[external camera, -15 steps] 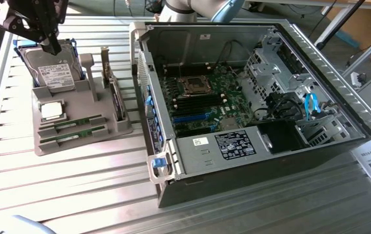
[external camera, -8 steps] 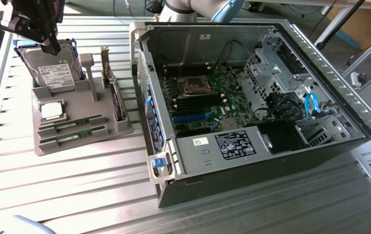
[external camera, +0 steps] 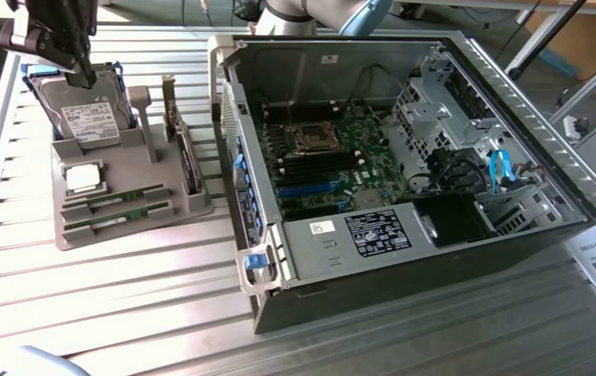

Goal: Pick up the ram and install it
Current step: 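Pick up the ram and move it above insertion slot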

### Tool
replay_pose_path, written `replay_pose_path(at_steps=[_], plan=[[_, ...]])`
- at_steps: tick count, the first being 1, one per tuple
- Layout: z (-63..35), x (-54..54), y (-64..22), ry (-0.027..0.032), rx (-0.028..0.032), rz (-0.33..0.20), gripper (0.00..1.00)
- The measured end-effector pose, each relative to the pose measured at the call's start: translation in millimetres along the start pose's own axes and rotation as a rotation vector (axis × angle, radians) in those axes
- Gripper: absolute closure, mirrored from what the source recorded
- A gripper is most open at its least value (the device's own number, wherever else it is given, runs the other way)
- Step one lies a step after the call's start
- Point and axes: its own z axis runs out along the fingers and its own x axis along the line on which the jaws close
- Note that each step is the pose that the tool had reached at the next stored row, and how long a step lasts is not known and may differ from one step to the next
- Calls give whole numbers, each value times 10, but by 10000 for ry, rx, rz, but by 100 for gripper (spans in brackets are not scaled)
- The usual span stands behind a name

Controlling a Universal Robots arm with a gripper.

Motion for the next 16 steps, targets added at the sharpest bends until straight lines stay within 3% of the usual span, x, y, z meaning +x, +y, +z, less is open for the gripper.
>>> replay_pose_path(at_steps=[2,4,16], plan=[[0,0,0,15,-8,-334,89],[0,0,0,45,-25,-1013,89],[0,0,0,133,-74,-3019,89]])
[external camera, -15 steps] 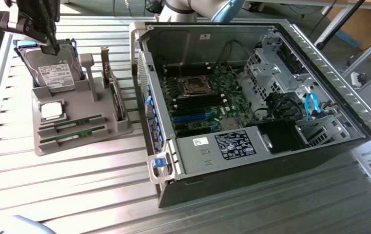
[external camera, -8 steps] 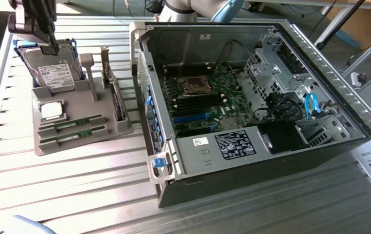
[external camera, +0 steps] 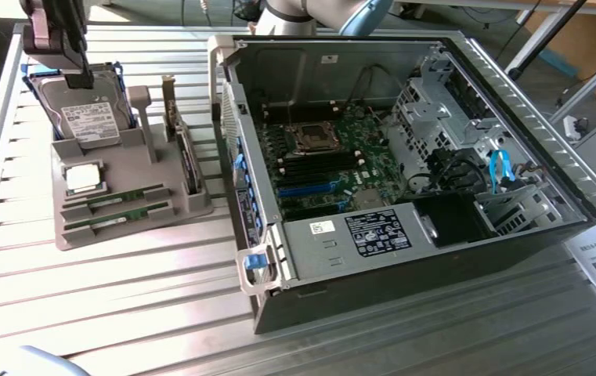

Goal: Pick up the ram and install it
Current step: 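Pick up the ram and move it above insertion slot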

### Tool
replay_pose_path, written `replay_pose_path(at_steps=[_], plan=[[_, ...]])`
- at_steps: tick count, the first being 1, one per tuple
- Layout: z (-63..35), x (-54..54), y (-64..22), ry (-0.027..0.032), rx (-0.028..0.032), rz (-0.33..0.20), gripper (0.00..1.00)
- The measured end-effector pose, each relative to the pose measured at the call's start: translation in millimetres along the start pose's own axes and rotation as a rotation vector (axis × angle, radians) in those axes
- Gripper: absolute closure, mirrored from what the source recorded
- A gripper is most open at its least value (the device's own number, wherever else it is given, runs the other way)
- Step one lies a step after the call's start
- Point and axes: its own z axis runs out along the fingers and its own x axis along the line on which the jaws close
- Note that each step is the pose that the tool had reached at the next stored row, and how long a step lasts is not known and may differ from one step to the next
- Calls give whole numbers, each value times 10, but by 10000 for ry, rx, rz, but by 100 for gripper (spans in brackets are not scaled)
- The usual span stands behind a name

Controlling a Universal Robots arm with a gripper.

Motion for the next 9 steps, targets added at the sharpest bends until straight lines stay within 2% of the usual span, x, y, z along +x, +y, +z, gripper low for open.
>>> replay_pose_path(at_steps=[9], plan=[[0,-2,0,18,-7,-280,89]])
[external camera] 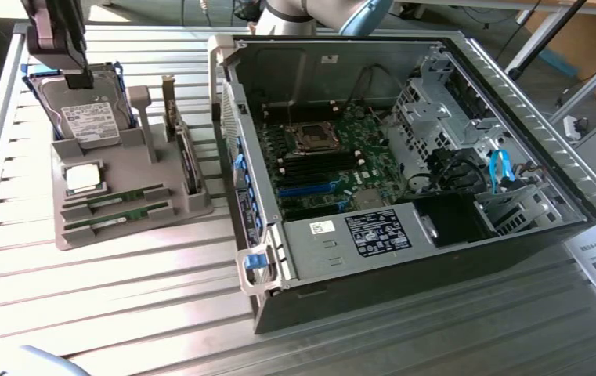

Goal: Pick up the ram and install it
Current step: 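Pick up the ram and move it above insertion slot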

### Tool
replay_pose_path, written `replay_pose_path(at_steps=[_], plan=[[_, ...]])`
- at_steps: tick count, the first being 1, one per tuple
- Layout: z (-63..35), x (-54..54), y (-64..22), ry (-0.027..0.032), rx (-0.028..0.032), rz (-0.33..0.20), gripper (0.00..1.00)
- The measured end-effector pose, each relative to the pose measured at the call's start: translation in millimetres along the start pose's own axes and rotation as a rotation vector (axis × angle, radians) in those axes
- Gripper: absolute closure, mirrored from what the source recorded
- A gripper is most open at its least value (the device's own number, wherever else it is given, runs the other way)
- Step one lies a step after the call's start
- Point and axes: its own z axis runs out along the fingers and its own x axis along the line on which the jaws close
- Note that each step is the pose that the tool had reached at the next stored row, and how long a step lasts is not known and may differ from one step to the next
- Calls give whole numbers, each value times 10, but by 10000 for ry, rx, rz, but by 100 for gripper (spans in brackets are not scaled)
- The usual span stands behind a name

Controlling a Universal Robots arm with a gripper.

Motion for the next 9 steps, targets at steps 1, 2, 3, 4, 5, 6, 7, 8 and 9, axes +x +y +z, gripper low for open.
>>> replay_pose_path(at_steps=[1,2,3,4,5,6,7,8,9], plan=[[0,0,0,3,-2,-81,89],[0,0,0,6,-4,-148,89],[0,0,0,8,-4,-177,89],[0,0,0,8,-5,-181,89],[0,0,0,9,-5,-182,89],[0,0,0,8,-4,-182,89],[0,0,0,8,-5,-182,89],[0,0,0,8,-5,-182,89],[0,0,0,8,-5,-182,89]])
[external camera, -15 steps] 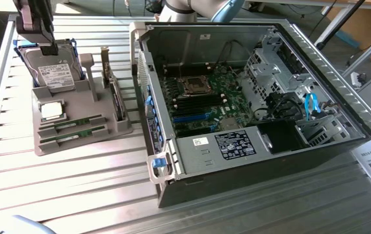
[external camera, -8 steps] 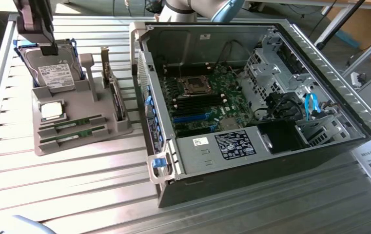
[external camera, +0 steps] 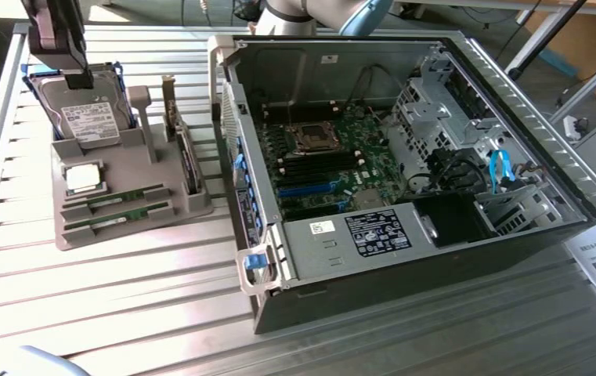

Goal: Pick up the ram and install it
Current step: 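Pick up the ram and move it above insertion slot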

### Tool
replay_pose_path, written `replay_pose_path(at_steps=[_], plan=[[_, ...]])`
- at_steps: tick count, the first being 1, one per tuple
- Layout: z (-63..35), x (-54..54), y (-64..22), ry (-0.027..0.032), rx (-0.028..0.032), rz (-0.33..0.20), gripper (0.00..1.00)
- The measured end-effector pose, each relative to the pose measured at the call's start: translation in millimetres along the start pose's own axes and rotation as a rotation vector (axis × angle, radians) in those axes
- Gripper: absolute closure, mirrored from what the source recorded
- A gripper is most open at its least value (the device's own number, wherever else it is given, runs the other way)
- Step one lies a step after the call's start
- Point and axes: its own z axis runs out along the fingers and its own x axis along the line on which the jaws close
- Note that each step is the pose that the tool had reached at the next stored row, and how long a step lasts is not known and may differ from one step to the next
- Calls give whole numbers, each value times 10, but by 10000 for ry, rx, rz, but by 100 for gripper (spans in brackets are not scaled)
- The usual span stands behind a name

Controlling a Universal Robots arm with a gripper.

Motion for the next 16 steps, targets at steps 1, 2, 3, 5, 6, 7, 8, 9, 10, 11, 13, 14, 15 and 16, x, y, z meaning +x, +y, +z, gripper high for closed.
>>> replay_pose_path(at_steps=[1,2,3,5,6,7,8,9,10,11,13,14,15,16], plan=[[0,0,0,0,0,0,89],[0,0,0,0,0,0,89],[0,0,0,0,0,0,87],[0,0,0,0,0,1,82],[0,0,0,-1,0,0,82],[0,0,0,-1,0,0,75],[0,0,0,0,0,0,75],[0,0,0,0,0,0,75],[0,0,0,0,0,0,75],[0,0,0,0,0,0,75],[0,0,0,0,0,0,75],[0,0,0,0,0,0,75],[0,1,0,0,0,0,75],[0,6,0,0,1,-1,75]])
